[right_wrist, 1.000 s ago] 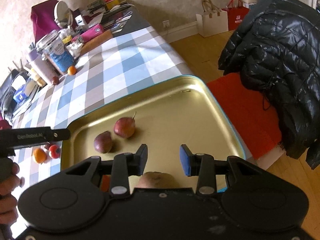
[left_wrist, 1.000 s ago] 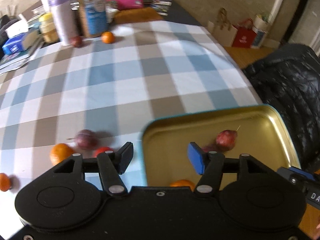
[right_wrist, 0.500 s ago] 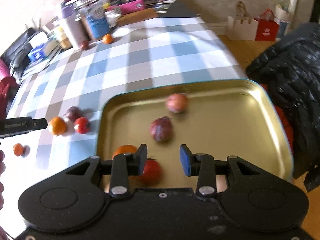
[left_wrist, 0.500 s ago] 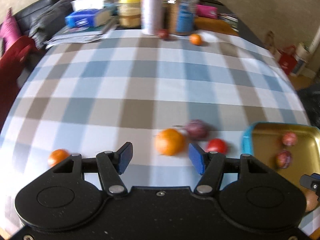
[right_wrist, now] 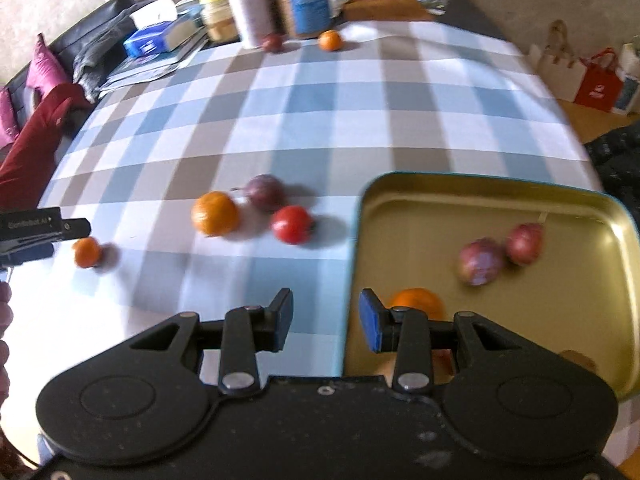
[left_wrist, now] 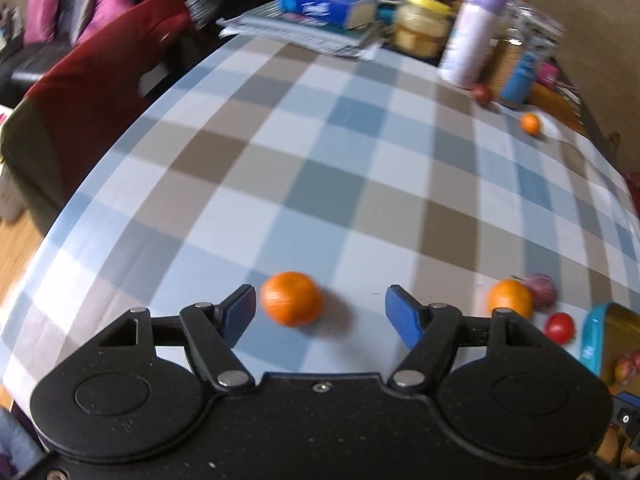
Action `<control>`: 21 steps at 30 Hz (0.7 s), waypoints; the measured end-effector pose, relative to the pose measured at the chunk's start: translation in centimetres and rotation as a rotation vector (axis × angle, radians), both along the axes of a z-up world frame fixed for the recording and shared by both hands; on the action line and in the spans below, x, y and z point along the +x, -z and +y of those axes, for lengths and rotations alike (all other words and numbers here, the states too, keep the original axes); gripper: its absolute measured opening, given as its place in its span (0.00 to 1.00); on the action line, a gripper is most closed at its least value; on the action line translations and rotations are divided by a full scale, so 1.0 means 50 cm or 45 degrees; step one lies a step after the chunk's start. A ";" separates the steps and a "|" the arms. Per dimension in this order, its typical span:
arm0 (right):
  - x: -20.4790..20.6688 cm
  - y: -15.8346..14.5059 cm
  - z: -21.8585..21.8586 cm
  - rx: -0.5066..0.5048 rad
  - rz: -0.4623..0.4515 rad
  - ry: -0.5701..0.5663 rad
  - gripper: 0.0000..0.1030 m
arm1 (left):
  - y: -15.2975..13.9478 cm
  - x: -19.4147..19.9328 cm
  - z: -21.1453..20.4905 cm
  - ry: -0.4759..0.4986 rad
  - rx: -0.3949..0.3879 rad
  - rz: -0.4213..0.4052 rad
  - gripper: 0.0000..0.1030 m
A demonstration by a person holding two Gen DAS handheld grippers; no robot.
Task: Organize fruits
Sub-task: 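Grasp a tangerine with the left gripper while the right approaches a red tomato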
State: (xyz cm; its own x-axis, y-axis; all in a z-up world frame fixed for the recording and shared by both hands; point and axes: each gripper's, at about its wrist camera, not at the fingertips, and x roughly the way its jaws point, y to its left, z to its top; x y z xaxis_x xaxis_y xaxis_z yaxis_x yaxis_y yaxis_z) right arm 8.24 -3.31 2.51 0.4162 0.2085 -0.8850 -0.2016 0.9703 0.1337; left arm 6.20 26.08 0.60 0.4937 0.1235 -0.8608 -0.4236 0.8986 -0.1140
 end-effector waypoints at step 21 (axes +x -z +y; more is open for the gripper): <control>0.041 0.026 0.110 -0.059 0.052 -0.055 0.38 | 0.056 0.024 0.035 0.039 0.009 0.057 0.63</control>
